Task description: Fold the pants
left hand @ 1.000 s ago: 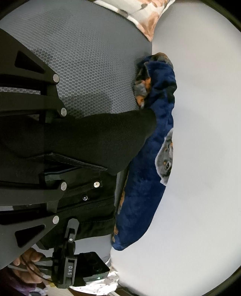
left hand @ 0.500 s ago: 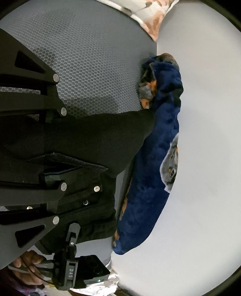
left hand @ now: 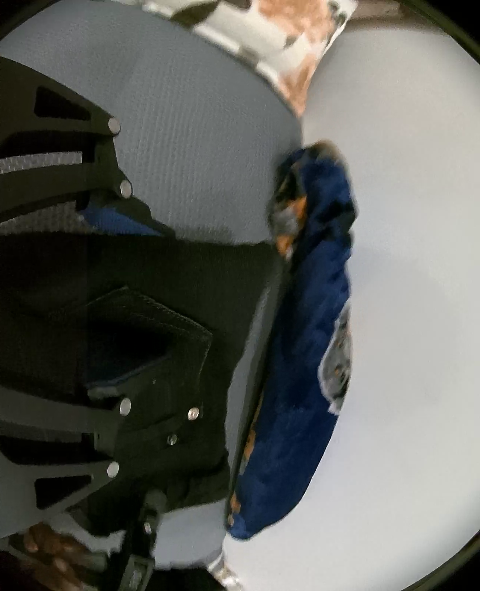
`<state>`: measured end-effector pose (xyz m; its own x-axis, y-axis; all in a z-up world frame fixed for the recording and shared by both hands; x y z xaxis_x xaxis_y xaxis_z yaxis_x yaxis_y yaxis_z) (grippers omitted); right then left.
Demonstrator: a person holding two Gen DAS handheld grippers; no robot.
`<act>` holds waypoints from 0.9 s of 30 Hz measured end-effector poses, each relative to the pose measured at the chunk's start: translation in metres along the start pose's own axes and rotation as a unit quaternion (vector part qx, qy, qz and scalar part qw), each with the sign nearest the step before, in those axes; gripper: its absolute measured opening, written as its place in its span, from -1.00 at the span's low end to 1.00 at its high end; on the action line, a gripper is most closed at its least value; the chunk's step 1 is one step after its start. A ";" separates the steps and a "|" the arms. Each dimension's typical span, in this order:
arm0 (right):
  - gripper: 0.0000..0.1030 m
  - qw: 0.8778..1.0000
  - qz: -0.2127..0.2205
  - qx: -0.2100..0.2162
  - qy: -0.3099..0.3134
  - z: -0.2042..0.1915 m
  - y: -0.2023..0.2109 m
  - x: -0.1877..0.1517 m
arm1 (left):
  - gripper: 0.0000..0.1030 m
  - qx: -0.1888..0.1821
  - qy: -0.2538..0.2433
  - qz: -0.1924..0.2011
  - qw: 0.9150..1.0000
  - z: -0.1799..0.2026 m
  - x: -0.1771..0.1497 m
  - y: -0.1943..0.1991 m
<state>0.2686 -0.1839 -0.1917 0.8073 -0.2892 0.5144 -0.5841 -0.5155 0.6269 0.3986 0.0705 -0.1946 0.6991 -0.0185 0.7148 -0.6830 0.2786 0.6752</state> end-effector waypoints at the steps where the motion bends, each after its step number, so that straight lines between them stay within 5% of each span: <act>1: 0.38 0.999 0.020 -0.021 0.017 -0.005 0.010 0.003 | 0.25 0.011 -0.004 0.015 1.000 -0.001 0.002 0.007; 3: 0.48 0.997 0.057 -0.032 0.041 -0.020 0.029 0.007 | 0.44 0.037 -0.012 0.041 0.998 -0.002 0.006 0.020; 5: 0.79 0.995 0.074 -0.040 0.062 -0.038 0.041 0.006 | 0.72 0.056 -0.017 0.060 0.996 -0.002 0.009 0.030; 11: 0.93 0.985 0.084 -0.084 0.128 -0.075 0.049 -0.014 | 0.78 0.092 -0.021 0.085 0.992 0.001 0.010 0.056; 27: 0.99 0.970 0.142 -0.154 0.123 -0.102 0.090 -0.042 | 0.93 0.151 -0.019 0.086 0.985 0.015 -0.003 0.114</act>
<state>0.1734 -0.1362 -0.0971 0.5883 -0.1631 0.7920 -0.8076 -0.1672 0.5655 0.3159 0.0876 -0.1171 0.5626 -0.0342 0.8260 -0.8267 -0.0172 0.5624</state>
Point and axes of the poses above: each gripper's, at about its wrist camera, not at the fingertips, and y roughly against the way its jaws point, z to its right, x to its top, the point moved 7 cm from there along -y, roughly the way its jaws point, and after that the axes turned 1 degree about y, right-handed, at the moved point
